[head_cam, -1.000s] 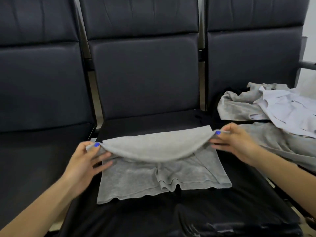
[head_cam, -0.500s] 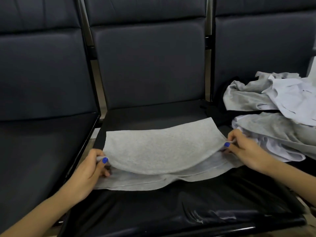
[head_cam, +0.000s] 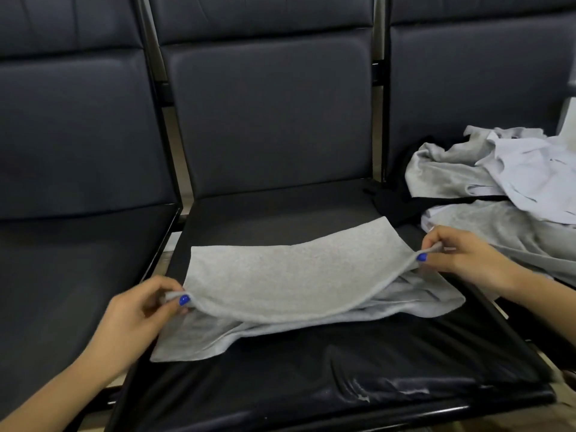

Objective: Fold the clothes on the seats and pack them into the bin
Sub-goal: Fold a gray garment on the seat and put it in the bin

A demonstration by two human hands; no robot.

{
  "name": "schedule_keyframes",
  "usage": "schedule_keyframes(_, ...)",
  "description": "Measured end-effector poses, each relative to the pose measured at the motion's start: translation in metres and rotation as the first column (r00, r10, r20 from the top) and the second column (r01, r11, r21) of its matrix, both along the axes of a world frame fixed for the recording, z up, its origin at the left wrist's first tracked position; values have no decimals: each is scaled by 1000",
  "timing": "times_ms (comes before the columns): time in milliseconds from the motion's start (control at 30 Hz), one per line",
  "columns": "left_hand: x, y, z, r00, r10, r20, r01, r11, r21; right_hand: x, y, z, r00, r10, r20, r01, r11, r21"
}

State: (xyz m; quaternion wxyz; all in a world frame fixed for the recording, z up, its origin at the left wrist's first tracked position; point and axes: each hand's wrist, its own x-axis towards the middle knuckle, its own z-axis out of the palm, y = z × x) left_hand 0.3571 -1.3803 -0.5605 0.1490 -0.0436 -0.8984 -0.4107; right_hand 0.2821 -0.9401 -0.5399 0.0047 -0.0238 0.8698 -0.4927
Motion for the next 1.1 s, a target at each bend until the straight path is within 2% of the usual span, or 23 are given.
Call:
schedule_keyframes(67, 0, 1, 8, 1000, 31, -3, -30, 982, 187, 3, 2, 7, 999, 3, 54, 5, 988, -151)
schedule_keyframes(167, 2, -4, 19, 999, 40, 35, -52, 875, 481, 9, 5, 16, 985, 26, 170, 20, 965, -260)
schedule_keyframes(267, 1, -9, 16, 989, 24, 146, -106, 810, 577, 10, 7, 11, 968, 28, 249, 53, 947, -316)
schedule_keyframes(433, -5, -2, -10, 966, 16, 260, -141, 872, 468, 5, -5, -9, 972, -3, 234, 52, 978, -200)
schedule_keyframes(500, -7, 0, -15, 972, -18, 235, -87, 899, 429, 2, -8, -13, 989, 3, 150, 10, 996, -90)
schedule_keyframes(600, -15, -2, -15, 984, 19, 176, -60, 972, 226, -9, -11, -18, 999, 19, 31, -22, 994, 103)
schedule_keyframes(667, -25, -4, -14, 990, 71, 125, -86, 989, 119, -19, -13, -19, 1000, 3, -18, 0, 984, 180)
schedule_keyframes(733, -35, -5, -12, 988, 112, 110, -123, 988, 93, -30, -12, -19, 999, -22, -35, 29, 980, 199)
schedule_keyframes(800, -43, -4, -9, 984, 137, 118, -152, 979, 136, -38, -12, -19, 998, -20, -51, 31, 972, 232)
schedule_keyframes(867, -45, -2, -10, 982, 146, 120, -166, 971, 175, -39, -13, -19, 996, 21, -81, 6, 946, 324)
schedule_keyframes(933, -43, -2, -10, 984, 133, 118, -147, 981, 123, -32, -13, -20, 990, 108, -94, -58, 901, 430)
schedule_keyframes(1033, -37, -7, -12, 985, 68, 160, -73, 997, 27, -15, -11, -19, 965, 263, 5, -225, 816, 533)
schedule_keyframes(1100, -31, -8, -14, 978, -23, 208, 29, 999, -23, -9, -6, -21, 946, 309, 103, -309, 755, 578)
